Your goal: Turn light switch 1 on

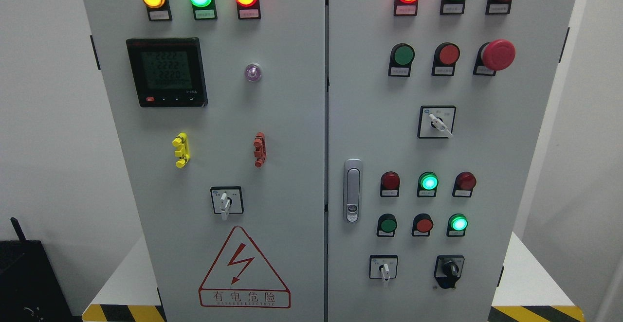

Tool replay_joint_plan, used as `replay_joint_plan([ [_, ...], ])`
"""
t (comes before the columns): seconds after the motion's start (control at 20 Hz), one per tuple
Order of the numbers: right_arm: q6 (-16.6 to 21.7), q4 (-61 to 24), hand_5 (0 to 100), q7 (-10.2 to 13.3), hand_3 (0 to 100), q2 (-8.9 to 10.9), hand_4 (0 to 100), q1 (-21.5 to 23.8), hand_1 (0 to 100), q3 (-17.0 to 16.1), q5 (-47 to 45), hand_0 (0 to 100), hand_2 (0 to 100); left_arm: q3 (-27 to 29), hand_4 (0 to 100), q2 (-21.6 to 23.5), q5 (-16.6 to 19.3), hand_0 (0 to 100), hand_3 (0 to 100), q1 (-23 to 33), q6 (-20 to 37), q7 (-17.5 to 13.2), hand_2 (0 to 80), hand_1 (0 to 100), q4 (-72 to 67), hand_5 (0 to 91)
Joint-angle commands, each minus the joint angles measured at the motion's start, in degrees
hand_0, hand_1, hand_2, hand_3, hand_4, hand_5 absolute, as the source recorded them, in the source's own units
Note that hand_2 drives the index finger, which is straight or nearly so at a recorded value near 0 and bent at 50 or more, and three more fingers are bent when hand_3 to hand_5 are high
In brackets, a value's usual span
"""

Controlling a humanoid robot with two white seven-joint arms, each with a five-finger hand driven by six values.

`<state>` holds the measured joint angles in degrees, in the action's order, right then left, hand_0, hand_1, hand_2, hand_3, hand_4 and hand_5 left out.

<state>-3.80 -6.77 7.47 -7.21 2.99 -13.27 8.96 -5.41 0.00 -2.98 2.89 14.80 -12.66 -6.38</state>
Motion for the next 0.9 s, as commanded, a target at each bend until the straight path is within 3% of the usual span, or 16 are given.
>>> replay_joint_plan([
  [0.0,0.02,0.00,0,0.00,0,0.00,0,0.00,0,0.00,0.00,30,0,0.04,0,-0.70,0.00,25,0,-0.42,-0.21,0.01,0.0,6,-0.03,0.0],
  [0.55,0.02,0.00,0,0.00,0,0.00,0,0.00,0,0.00,0.00,30,0,0.04,0,-0.62,-0.09,25,0,-0.69,-0.39,1.15,0.0,6,2.23,0.0],
  [0.85,0.02,0.00,0,0.00,0,0.00,0,0.00,0,0.00,0.09,30,0,0.13,0,0.44,-0.09,24,0,8.97,-1.00,1.50,0.0,9,23.05,0.0],
])
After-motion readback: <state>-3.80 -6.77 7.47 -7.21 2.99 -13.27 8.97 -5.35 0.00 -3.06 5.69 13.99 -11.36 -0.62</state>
